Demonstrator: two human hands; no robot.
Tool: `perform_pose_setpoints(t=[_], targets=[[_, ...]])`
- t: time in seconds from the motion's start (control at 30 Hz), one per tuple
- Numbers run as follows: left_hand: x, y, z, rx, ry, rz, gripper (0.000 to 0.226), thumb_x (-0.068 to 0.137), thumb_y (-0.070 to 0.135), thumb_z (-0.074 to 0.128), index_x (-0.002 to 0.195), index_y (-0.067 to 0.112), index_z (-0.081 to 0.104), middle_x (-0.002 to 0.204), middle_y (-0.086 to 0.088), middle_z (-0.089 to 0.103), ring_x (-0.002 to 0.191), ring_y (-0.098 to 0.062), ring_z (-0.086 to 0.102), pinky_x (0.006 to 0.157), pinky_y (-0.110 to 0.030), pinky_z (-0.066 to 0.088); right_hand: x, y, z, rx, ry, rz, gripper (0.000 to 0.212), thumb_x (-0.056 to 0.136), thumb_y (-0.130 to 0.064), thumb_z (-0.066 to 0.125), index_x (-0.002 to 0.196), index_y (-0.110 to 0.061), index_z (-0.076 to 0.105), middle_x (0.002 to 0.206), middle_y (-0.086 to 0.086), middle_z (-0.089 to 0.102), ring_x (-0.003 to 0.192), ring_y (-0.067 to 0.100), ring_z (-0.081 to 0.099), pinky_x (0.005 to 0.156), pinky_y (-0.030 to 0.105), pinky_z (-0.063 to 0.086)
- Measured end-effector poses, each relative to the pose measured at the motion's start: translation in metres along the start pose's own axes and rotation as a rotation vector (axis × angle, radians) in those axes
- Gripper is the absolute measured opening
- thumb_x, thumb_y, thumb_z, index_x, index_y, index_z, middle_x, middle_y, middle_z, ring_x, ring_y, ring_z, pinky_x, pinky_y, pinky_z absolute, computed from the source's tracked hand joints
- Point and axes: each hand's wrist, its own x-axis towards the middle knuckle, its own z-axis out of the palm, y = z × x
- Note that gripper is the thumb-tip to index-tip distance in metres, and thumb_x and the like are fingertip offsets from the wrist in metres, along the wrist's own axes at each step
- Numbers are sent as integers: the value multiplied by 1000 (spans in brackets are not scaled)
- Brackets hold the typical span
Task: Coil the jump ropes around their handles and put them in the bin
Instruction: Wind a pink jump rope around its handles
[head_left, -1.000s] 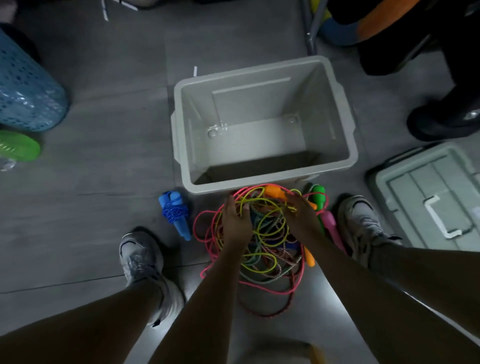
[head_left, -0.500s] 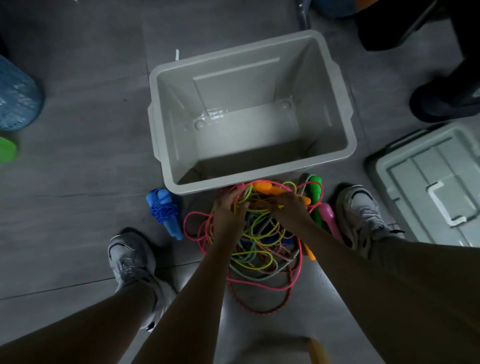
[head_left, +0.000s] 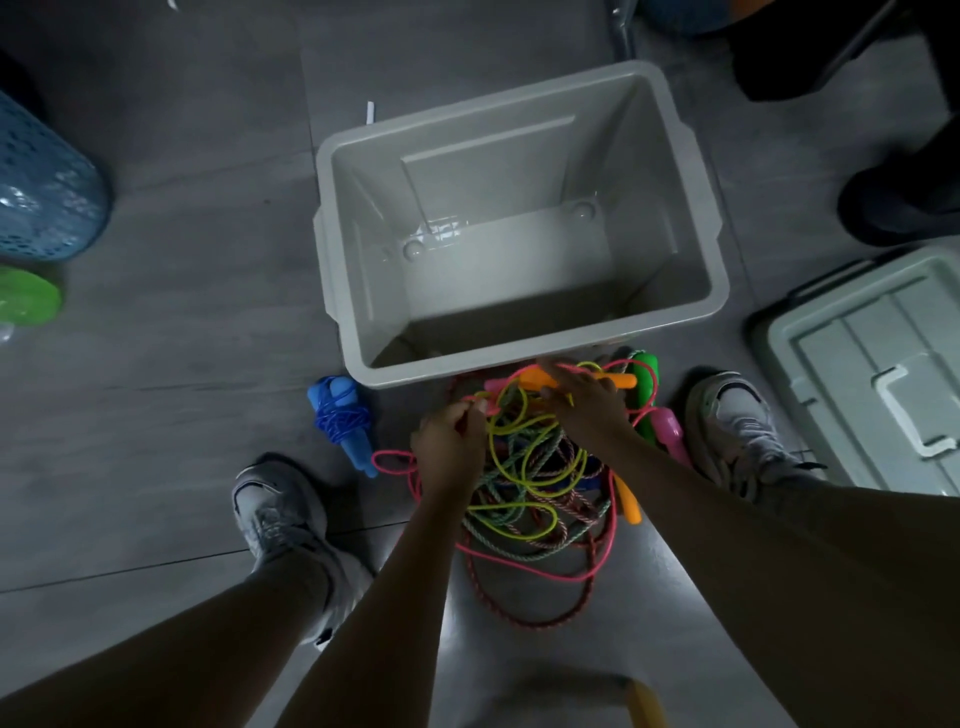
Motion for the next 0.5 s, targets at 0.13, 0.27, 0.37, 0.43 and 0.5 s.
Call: perform_pose_setpoints(t=[0.13,0.27,0.37,0.43,0.5], targets=[[-14,21,-18,-271,-117,-68,40,95,23,56,58,15,43,50,5,35,43,-1,33,48,-18,29,-18,-22,0,193,-19,-125,54,86,-45,33,128,-23,59,123,14,62,115,37,55,98,45,41],[-26,45,-45,-456,-181,-150,36,95,30,55,62,16,58,51,7,53,50,-4,49,56,-20,42,-49,-53,-25,514,-166,-78,29,99,-32,46,102,-13,67,96,1,66,91,12,58,85,23,39],[-32,67,-70,-545,-164,-149,31,92,35,59,73,13,70,65,5,70,67,-9,66,73,-26,52,-66,-68,-49,608,-171,-126,37,94,-48,47,90,-20,71,103,1,69,104,16,60,102,36,40],[-39,87,-91,-487,-123,-62,27,94,29,56,75,14,66,48,13,59,48,5,53,56,-16,42,-83,-83,-70,617,-136,-230,37,94,-45,48,81,-18,70,95,7,69,98,20,62,99,36,40],[-47,111,-113,-464,-79,11,23,96,25,54,83,12,66,37,15,47,37,6,41,44,-10,31,-101,-100,-95,670,-108,-295,33,97,-28,48,80,-4,64,80,10,61,82,23,57,88,32,40]])
